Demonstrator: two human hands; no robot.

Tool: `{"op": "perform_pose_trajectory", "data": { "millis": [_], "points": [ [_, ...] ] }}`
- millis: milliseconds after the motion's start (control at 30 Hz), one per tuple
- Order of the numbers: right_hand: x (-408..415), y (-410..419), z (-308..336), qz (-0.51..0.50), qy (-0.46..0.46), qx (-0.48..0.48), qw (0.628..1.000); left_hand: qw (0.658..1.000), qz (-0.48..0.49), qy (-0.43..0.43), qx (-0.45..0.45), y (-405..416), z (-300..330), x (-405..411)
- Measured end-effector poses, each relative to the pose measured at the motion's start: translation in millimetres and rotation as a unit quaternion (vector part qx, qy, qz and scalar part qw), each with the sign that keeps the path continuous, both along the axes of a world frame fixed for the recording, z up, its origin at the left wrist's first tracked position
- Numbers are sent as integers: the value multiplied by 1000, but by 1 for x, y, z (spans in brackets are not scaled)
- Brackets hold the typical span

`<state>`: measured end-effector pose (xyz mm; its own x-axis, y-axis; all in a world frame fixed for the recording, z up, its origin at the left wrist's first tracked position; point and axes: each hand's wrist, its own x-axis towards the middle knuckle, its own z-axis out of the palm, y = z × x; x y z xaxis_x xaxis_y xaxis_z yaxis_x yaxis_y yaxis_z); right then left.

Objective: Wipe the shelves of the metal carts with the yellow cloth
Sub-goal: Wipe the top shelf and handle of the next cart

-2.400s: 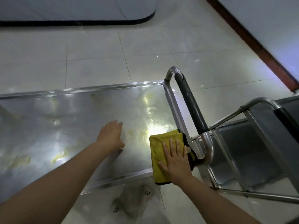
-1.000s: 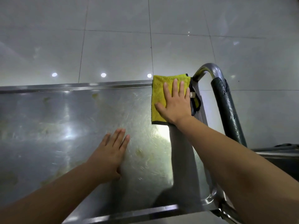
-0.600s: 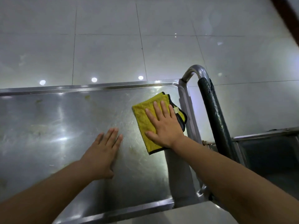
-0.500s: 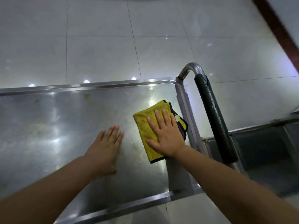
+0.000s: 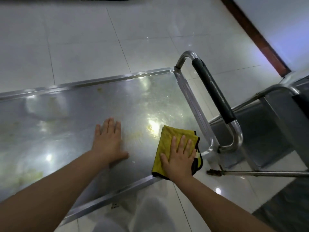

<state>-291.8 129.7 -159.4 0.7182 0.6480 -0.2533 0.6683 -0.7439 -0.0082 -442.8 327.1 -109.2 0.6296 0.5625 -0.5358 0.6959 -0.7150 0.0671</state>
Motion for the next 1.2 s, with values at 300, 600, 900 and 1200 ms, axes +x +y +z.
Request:
{"op": "perform_pose_trajectory", "data": {
  "millis": [300, 600, 900, 1200],
  "points": [
    [13, 32, 22, 47, 8, -84, 995, 997, -2, 74, -15, 27, -7, -24],
    [26, 145, -1, -28, 8, -25, 999, 997, 23, 68, -34, 33, -11, -20],
    [72, 264, -7, 11, -10, 5, 1000, 997, 47, 44, -43, 40, -17, -22],
    [97, 341, -12, 86, -20, 41, 995, 996, 67, 37, -54, 43, -24, -22]
  ]
}}
